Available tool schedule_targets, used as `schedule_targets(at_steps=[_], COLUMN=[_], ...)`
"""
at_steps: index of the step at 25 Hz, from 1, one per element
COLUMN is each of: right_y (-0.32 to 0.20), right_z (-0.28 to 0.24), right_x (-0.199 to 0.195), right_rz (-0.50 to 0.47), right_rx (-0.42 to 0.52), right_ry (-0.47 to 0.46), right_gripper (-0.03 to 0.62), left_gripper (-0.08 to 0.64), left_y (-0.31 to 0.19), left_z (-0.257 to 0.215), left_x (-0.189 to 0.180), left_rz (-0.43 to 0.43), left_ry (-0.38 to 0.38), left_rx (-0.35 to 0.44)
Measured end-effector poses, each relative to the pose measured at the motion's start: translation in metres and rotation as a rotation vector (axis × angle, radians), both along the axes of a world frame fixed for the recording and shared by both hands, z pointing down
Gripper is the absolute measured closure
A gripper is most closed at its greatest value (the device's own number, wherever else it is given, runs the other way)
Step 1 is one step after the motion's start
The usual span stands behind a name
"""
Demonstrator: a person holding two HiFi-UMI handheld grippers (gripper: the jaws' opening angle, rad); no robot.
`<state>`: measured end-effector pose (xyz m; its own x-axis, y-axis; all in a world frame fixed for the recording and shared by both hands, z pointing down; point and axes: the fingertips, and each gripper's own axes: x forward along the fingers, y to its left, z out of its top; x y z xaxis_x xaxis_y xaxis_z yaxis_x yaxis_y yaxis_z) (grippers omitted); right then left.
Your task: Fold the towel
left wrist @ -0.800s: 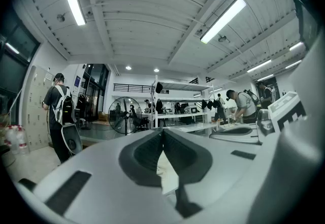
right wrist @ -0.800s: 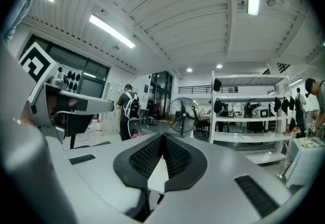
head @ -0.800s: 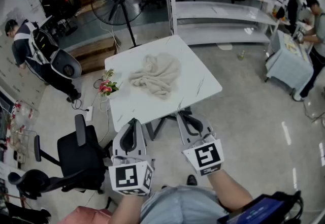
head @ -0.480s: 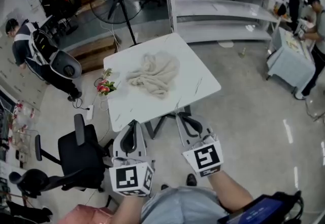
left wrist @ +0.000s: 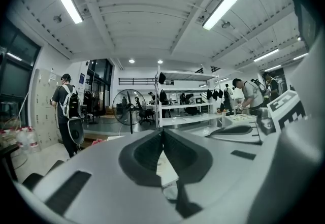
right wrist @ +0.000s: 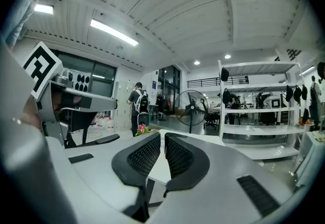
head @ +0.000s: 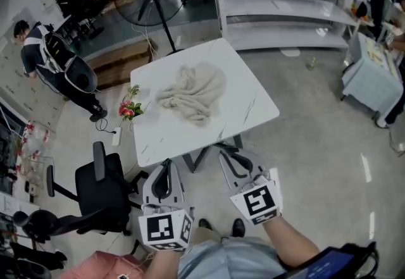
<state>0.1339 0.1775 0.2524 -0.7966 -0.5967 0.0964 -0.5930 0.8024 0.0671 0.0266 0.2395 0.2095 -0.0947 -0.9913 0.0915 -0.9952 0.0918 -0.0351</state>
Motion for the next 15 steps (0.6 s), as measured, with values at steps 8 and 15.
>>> schedule_targets(at_steps=[8, 15], right_y=[-0.044, -0.097], right_z=[0.03, 0.071], right_x=[-0.043, -0.107], right_rz=[-0.049, -0.085], right_rx=[-0.009, -0.037], right_ry=[0.062, 0.148], right_gripper=[0.549, 0.532], left_gripper=[0.552, 0.552], left_y=[-0.041, -0.098], left_z=[0.025, 0.052], left_x=[-0.044, -0.104], left_rz=[-0.046, -0.023], left_ry=[0.037, 0.07], left_rx=[-0.026, -0.036])
